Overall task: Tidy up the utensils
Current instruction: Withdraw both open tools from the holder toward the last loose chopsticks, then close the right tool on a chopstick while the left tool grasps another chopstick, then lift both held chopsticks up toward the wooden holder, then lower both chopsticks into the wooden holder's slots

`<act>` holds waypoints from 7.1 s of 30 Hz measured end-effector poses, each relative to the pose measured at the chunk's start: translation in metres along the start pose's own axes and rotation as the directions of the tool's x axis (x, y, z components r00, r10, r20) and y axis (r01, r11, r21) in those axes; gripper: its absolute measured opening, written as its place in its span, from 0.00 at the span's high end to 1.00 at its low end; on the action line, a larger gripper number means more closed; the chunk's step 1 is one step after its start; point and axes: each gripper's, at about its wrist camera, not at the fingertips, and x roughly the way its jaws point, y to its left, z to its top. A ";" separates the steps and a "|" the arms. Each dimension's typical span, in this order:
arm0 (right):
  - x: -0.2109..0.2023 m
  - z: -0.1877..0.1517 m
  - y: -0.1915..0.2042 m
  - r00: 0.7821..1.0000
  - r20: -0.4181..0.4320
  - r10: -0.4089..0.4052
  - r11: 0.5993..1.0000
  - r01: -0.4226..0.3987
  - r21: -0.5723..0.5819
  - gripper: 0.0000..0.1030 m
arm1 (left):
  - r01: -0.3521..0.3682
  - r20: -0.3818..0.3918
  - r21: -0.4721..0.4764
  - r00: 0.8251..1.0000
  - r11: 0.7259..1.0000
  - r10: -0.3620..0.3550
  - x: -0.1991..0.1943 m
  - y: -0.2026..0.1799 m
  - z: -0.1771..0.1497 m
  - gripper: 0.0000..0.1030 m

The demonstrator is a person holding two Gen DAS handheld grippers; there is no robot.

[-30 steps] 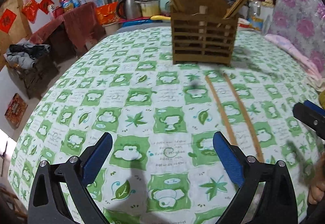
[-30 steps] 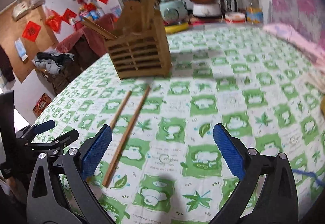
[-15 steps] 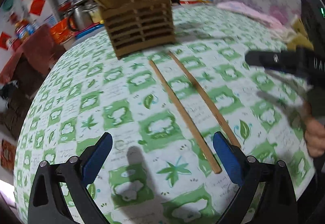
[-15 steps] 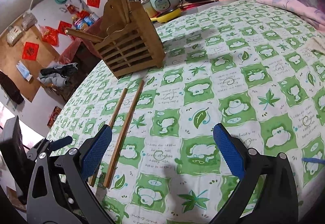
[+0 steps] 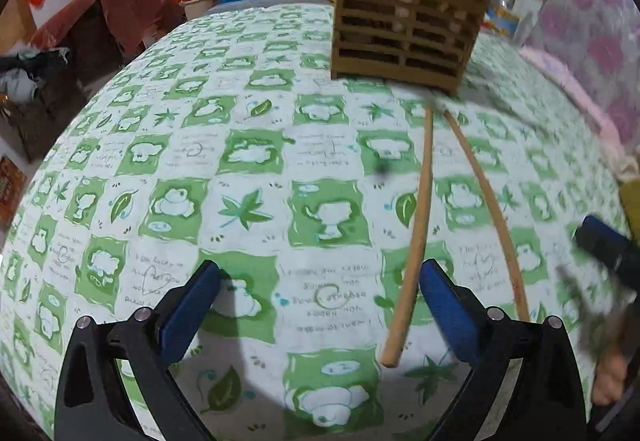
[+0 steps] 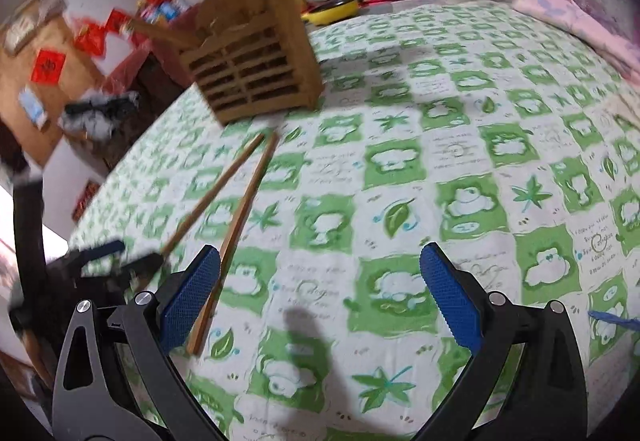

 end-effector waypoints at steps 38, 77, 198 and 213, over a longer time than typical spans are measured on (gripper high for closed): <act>0.005 -0.006 0.006 0.995 -0.085 -0.060 0.981 0.043 -0.188 0.51 | -0.093 0.039 0.162 0.995 0.982 0.087 -0.006 -0.034 -0.012 0.12; -0.061 0.007 0.016 0.984 0.172 -0.046 0.974 0.082 -0.209 0.94 | 0.108 0.114 0.112 0.986 0.988 -0.121 -0.041 -0.025 -0.011 0.94; 0.000 0.217 0.073 0.960 0.168 0.225 0.949 -0.177 -0.262 0.63 | 0.124 0.385 0.052 0.913 0.991 -0.135 -0.105 -0.042 0.220 0.94; 0.048 0.223 0.098 0.985 0.148 0.093 0.961 -0.050 -0.271 0.64 | 0.136 0.326 -0.002 0.937 0.991 -0.128 -0.078 -0.025 0.232 0.94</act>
